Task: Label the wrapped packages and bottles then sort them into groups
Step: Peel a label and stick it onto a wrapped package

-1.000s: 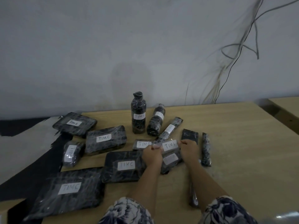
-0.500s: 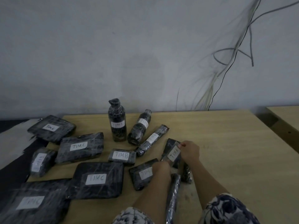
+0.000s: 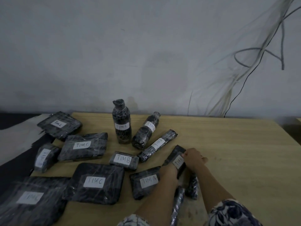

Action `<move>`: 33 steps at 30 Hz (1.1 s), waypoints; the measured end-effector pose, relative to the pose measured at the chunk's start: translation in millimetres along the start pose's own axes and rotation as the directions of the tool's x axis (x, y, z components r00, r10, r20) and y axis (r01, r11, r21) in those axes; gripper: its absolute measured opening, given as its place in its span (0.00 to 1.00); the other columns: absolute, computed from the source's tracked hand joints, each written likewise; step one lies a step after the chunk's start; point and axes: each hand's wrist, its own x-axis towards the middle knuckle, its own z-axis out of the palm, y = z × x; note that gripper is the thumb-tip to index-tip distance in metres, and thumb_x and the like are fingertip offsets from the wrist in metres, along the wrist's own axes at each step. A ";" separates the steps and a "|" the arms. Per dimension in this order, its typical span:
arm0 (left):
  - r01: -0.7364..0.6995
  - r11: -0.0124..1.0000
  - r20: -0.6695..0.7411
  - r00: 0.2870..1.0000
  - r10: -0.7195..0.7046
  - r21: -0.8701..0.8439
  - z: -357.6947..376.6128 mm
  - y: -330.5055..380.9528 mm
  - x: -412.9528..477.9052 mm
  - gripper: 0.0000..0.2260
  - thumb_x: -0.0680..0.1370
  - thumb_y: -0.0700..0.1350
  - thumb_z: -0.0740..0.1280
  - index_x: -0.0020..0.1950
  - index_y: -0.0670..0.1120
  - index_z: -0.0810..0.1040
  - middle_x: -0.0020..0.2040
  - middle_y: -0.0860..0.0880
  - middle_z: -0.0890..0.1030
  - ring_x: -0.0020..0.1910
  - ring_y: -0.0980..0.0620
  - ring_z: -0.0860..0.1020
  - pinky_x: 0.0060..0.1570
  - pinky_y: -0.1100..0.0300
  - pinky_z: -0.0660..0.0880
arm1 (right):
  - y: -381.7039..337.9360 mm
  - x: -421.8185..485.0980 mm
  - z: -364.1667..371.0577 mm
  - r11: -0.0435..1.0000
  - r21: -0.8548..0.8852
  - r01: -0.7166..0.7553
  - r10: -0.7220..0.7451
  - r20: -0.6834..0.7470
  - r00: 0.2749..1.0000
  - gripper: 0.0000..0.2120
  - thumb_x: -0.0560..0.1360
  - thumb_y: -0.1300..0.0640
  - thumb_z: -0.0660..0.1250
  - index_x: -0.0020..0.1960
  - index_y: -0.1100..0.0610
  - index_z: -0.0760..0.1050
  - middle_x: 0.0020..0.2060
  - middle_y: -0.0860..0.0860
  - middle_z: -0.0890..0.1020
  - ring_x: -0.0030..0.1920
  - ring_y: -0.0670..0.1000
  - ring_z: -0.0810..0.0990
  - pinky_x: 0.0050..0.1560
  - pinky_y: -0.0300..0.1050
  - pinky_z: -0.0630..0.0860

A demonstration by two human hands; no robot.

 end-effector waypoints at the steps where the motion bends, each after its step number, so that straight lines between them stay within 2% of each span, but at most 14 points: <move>1: 0.003 0.998 -0.012 1.000 -0.003 0.055 -1.1 0.4 2.2 0.14 0.78 0.43 0.62 0.60 0.37 0.75 0.51 0.42 0.76 0.46 0.46 0.75 0.49 0.55 0.76 | 0.8 0.5 1.3 1.000 -0.016 -0.003 0.003 -0.027 1.000 0.10 0.80 0.50 0.58 0.52 0.52 0.76 0.53 0.53 0.74 0.55 0.54 0.73 0.63 0.57 0.64; 4: -0.066 0.994 -0.096 0.993 0.074 0.083 -4.9 2.2 -3.7 0.11 0.78 0.43 0.61 0.56 0.38 0.76 0.53 0.41 0.78 0.49 0.44 0.76 0.52 0.53 0.77 | 3.3 -0.6 4.9 0.999 -0.001 -0.036 0.036 -0.057 0.998 0.11 0.79 0.50 0.58 0.54 0.50 0.77 0.56 0.53 0.72 0.57 0.55 0.73 0.65 0.58 0.63; 7: -0.158 0.953 -0.173 0.963 0.207 0.260 -6.1 0.7 -8.8 0.15 0.81 0.45 0.57 0.62 0.38 0.74 0.61 0.41 0.77 0.58 0.43 0.76 0.50 0.56 0.73 | 5.0 0.3 11.8 0.996 0.068 -0.064 0.070 -0.086 0.994 0.11 0.79 0.49 0.58 0.51 0.51 0.78 0.54 0.54 0.75 0.57 0.57 0.73 0.63 0.60 0.65; 10: -0.203 0.878 -0.223 0.920 0.322 0.433 -7.3 7.5 -12.7 0.17 0.82 0.46 0.56 0.63 0.37 0.74 0.62 0.40 0.76 0.60 0.43 0.75 0.54 0.55 0.72 | 2.2 -2.9 17.9 0.977 0.180 -0.114 0.140 -0.140 0.980 0.10 0.78 0.51 0.59 0.50 0.53 0.78 0.53 0.55 0.75 0.56 0.58 0.74 0.62 0.60 0.68; 13: -0.212 0.803 -0.240 0.884 0.400 0.557 -15.4 10.4 -11.3 0.16 0.81 0.45 0.56 0.63 0.37 0.73 0.63 0.39 0.74 0.63 0.42 0.72 0.61 0.52 0.70 | -7.4 -13.3 26.8 0.962 0.254 -0.099 0.136 -0.133 0.982 0.10 0.77 0.53 0.61 0.47 0.57 0.79 0.50 0.57 0.79 0.52 0.59 0.77 0.61 0.58 0.71; 16: -0.187 0.755 -0.254 0.868 0.426 0.628 -30.8 14.1 -10.2 0.17 0.81 0.46 0.55 0.65 0.38 0.71 0.66 0.39 0.72 0.65 0.43 0.69 0.62 0.53 0.66 | -14.8 -24.4 43.2 0.950 0.292 -0.111 0.155 -0.133 0.979 0.11 0.77 0.52 0.61 0.40 0.56 0.75 0.47 0.57 0.81 0.48 0.58 0.78 0.61 0.58 0.71; 18: -0.189 0.731 -0.247 0.861 0.444 0.655 -40.4 14.4 -7.7 0.18 0.82 0.48 0.54 0.65 0.39 0.72 0.66 0.40 0.72 0.65 0.43 0.69 0.62 0.52 0.67 | -19.6 -34.4 48.4 0.950 0.281 -0.137 0.183 -0.144 0.973 0.11 0.78 0.51 0.60 0.41 0.55 0.74 0.49 0.57 0.80 0.51 0.58 0.78 0.62 0.59 0.69; 22: -0.202 0.712 -0.222 0.863 0.455 0.673 -52.5 14.4 -6.3 0.19 0.81 0.50 0.54 0.65 0.40 0.73 0.66 0.40 0.71 0.63 0.41 0.72 0.61 0.51 0.71 | -24.1 -49.4 51.8 0.952 0.170 -0.252 0.280 -0.163 0.946 0.13 0.81 0.51 0.55 0.55 0.55 0.75 0.56 0.54 0.76 0.60 0.57 0.73 0.67 0.61 0.58; 27: -0.191 0.694 -0.210 0.869 0.449 0.694 -59.0 14.7 0.7 0.19 0.78 0.52 0.59 0.62 0.41 0.74 0.63 0.42 0.72 0.58 0.41 0.75 0.55 0.46 0.76 | -27.9 -58.3 54.7 0.960 0.081 -0.268 0.279 -0.195 0.940 0.14 0.82 0.50 0.52 0.59 0.53 0.73 0.59 0.53 0.76 0.62 0.56 0.72 0.68 0.61 0.57; 30: -0.209 0.665 -0.163 0.877 0.451 0.717 -62.2 15.8 5.4 0.19 0.77 0.52 0.64 0.62 0.41 0.73 0.63 0.42 0.73 0.59 0.42 0.75 0.57 0.47 0.75 | -27.9 -59.4 60.0 0.970 0.023 -0.244 0.242 -0.238 0.941 0.15 0.82 0.50 0.49 0.59 0.54 0.72 0.59 0.53 0.75 0.63 0.56 0.71 0.68 0.61 0.58; 33: -0.208 0.631 -0.164 0.863 0.478 0.747 -63.9 17.4 7.1 0.18 0.78 0.52 0.63 0.63 0.42 0.73 0.64 0.43 0.71 0.61 0.43 0.73 0.59 0.48 0.73 | -31.1 -61.2 65.0 0.973 0.009 -0.232 0.227 -0.255 0.940 0.15 0.82 0.51 0.49 0.60 0.55 0.69 0.60 0.54 0.74 0.63 0.57 0.70 0.68 0.62 0.57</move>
